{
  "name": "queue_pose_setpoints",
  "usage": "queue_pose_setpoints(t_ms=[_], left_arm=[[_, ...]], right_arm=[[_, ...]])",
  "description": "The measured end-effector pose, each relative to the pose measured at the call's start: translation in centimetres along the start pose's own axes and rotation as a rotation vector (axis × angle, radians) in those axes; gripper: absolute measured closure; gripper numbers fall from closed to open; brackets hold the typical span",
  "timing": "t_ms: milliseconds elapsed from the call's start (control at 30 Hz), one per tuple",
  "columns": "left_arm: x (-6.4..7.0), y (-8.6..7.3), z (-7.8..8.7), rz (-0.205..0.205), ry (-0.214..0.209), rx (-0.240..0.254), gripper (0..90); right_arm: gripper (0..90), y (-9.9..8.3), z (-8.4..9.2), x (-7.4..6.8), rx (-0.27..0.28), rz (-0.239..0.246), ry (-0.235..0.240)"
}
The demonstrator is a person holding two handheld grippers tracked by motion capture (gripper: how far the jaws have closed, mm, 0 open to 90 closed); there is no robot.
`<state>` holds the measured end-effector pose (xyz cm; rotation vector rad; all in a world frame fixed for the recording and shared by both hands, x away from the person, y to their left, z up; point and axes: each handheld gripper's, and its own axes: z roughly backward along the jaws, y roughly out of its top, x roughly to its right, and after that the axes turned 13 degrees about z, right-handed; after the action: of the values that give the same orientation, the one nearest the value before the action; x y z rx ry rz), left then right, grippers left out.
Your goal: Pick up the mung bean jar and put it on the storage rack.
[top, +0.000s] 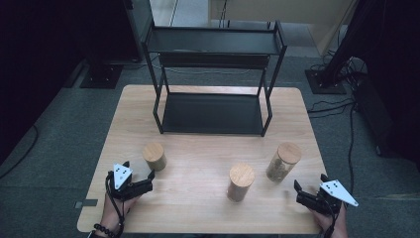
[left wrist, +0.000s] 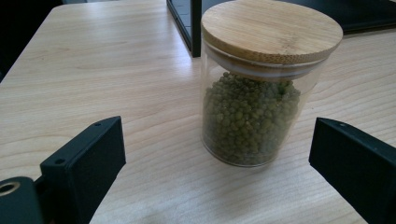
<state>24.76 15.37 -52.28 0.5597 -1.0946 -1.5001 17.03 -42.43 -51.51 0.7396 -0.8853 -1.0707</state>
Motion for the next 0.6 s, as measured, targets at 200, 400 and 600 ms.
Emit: queue_pose_setpoints(t_ms=[200, 400, 600], left_arm=[[0.2, 0.2, -0.6, 0.001, -0.003, -0.005, 3.7], [0.5, 0.4, -1.2, 0.001, -0.006, -0.009, 3.8], [0.9, 0.7, -1.8, -0.002, -0.01, -0.014, 4.3]], right_arm=[[2.7, 0.0, 0.0, 0.0, -0.002, 0.0, 0.001], [2.7, 0.0, -0.1, 0.0, -0.005, 0.001, 0.0], [2.6, 0.0, 0.0, 0.0, -0.004, 0.0, -0.001]])
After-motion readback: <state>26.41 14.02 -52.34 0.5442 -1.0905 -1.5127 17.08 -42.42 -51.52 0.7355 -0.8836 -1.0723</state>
